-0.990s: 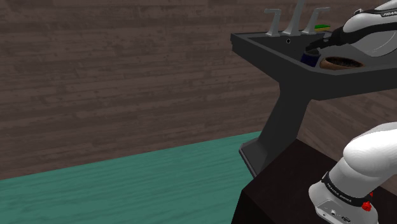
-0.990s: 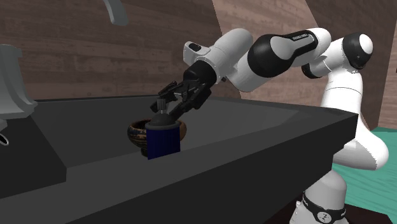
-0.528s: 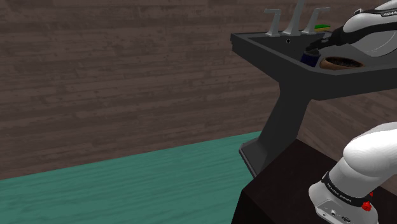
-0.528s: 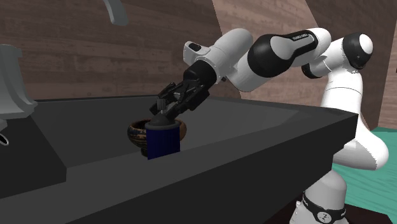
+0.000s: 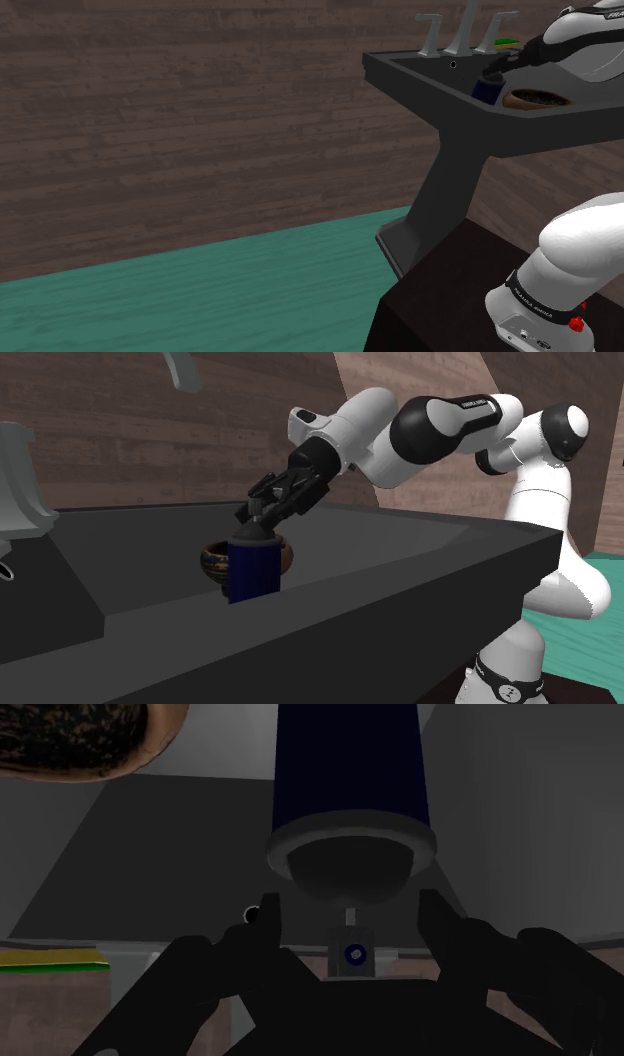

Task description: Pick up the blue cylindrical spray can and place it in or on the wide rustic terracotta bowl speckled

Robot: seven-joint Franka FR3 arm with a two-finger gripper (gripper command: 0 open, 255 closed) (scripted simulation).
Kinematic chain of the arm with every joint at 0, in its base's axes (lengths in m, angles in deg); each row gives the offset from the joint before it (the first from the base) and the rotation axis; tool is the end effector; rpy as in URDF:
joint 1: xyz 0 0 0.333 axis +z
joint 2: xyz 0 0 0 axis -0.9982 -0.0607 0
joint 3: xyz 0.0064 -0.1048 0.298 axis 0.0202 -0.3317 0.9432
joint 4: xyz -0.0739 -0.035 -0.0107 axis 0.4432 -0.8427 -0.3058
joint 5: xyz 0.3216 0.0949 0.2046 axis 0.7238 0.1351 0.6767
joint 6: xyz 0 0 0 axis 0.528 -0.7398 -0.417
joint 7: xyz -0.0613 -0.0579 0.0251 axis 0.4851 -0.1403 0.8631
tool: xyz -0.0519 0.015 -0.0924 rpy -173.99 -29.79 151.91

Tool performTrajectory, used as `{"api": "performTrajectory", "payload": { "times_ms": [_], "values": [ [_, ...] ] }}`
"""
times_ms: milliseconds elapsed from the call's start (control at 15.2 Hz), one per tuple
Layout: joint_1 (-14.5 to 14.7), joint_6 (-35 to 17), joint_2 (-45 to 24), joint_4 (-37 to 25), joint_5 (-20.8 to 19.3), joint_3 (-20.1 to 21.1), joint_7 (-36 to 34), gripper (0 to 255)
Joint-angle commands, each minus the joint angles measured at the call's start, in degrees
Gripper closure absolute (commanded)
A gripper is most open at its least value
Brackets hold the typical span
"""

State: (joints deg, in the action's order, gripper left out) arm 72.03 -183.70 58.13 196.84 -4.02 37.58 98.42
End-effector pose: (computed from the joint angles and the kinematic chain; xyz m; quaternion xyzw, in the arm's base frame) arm 0.2743 -0.3221 0.5761 0.8793 -0.1473 0.4423 0.0968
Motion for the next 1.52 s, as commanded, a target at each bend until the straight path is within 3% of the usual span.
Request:
{"api": "performTrajectory", "payload": {
  "times_ms": [0,1452],
  "values": [
    [-0.37,1.46,0.11,-1.33,-0.18,0.58,-0.54,255],
    [-1.94,17.3,-1.39,-18.23,-1.42,4.82,-5.62,255]
  ]
}}
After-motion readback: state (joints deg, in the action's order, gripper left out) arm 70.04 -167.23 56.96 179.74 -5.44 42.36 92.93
